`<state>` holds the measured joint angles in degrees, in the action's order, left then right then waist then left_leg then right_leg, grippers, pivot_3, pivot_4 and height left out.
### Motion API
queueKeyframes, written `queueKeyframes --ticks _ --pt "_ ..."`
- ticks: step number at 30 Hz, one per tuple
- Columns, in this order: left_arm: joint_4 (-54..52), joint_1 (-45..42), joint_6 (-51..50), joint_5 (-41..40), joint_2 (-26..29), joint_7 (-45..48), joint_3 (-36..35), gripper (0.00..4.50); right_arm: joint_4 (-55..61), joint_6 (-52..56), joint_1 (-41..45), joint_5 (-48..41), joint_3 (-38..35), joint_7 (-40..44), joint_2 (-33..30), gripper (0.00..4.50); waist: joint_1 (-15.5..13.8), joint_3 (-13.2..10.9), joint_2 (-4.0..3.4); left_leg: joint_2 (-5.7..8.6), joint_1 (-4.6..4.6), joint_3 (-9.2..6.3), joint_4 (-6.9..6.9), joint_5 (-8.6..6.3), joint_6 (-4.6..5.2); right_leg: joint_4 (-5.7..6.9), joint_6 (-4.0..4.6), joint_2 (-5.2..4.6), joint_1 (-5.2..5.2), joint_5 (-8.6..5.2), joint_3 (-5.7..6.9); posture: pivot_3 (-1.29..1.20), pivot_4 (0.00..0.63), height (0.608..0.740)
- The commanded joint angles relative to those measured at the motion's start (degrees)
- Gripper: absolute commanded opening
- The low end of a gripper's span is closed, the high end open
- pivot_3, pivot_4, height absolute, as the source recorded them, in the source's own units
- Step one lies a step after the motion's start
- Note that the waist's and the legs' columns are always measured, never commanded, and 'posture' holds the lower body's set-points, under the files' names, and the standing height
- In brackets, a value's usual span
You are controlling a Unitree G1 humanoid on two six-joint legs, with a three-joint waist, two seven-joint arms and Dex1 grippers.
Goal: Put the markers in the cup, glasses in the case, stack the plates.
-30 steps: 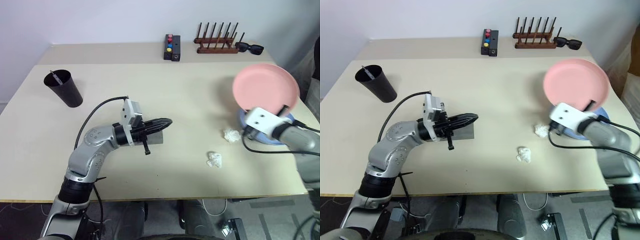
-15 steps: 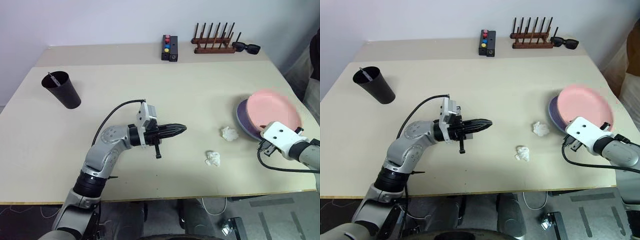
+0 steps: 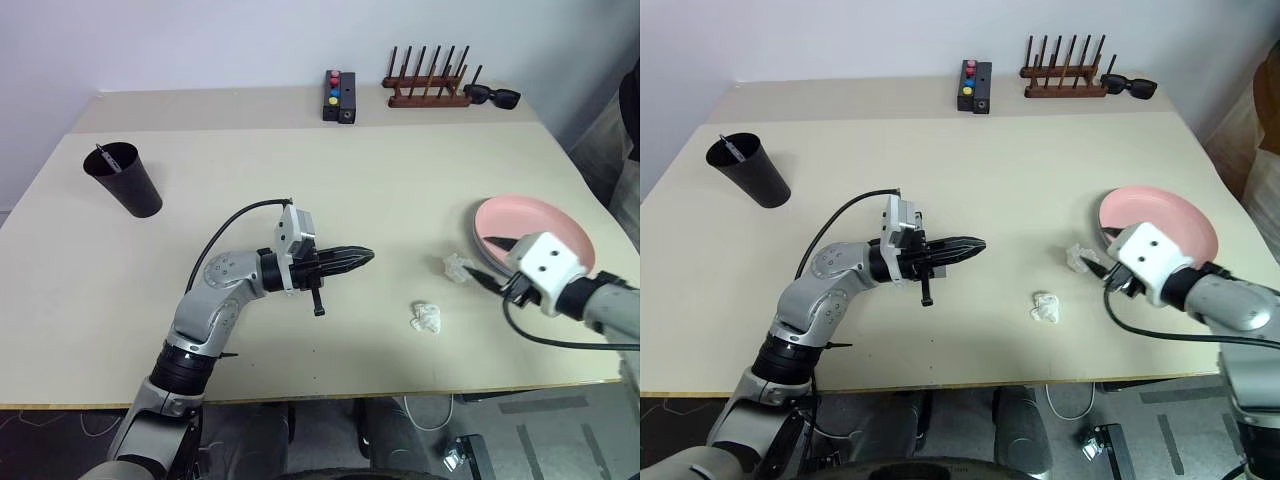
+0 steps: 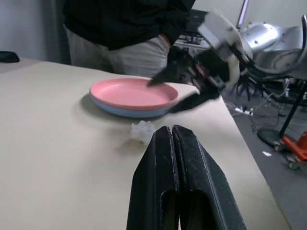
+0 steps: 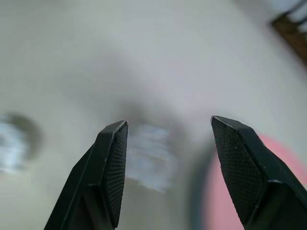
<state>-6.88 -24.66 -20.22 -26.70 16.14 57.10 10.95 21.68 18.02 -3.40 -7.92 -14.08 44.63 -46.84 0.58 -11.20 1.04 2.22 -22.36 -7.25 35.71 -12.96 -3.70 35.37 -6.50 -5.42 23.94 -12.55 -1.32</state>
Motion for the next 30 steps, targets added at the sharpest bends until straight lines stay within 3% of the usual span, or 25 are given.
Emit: queueKeyframes --ticks 1,10,16,22,30 --pt "-1.35 -0.05 1.2 -0.03 -0.11 -0.16 -0.1 0.0 -2.64 -0.88 2.26 2.46 3.9 -2.6 1.91 2.78 0.03 0.0 0.0 0.0 0.01 0.0 0.01 0.0 0.0 -0.02 0.0 0.0 -0.02 0.0 0.0 0.0 0.15 0.739" --pt "-2.49 1.06 0.61 -0.1 0.92 -0.82 -0.46 0.0 -12.28 -2.87 5.74 7.55 8.14 -7.05 3.43 2.78 0.11 0.0 0.0 0.0 0.02 0.0 -0.02 -0.01 0.01 -0.02 0.06 0.0 -0.02 0.04 0.0 0.0 0.15 0.739" --pt "-2.58 1.3 0.49 -0.22 1.25 -0.96 -0.43 0.0 -12.73 -4.39 6.02 7.62 8.22 -7.4 3.52 0.01 0.08 0.0 0.0 0.0 0.02 0.0 -0.01 -0.01 0.02 -0.02 0.04 0.0 -0.02 0.04 0.0 0.0 0.15 0.739" --pt "-1.91 1.02 0.7 -0.21 1.29 -0.64 -0.28 0.0 -9.37 -6.29 6.89 5.13 5.6 -8.1 4.53 0.01 0.14 0.0 0.0 0.0 0.02 0.0 -0.02 -0.01 0.02 -0.02 0.04 0.0 -0.02 0.04 0.0 0.0 0.15 0.739" --pt "-0.95 0.46 1.4 0.13 0.6 -0.32 0.03 0.0 -16.99 -4.51 14.09 10.48 -0.52 -20.53 4.93 0.01 -0.21 0.01 0.0 0.01 0.01 -0.01 -0.01 -0.01 0.02 -0.04 0.09 -0.01 -0.04 0.08 0.02 0.0 0.15 0.739"
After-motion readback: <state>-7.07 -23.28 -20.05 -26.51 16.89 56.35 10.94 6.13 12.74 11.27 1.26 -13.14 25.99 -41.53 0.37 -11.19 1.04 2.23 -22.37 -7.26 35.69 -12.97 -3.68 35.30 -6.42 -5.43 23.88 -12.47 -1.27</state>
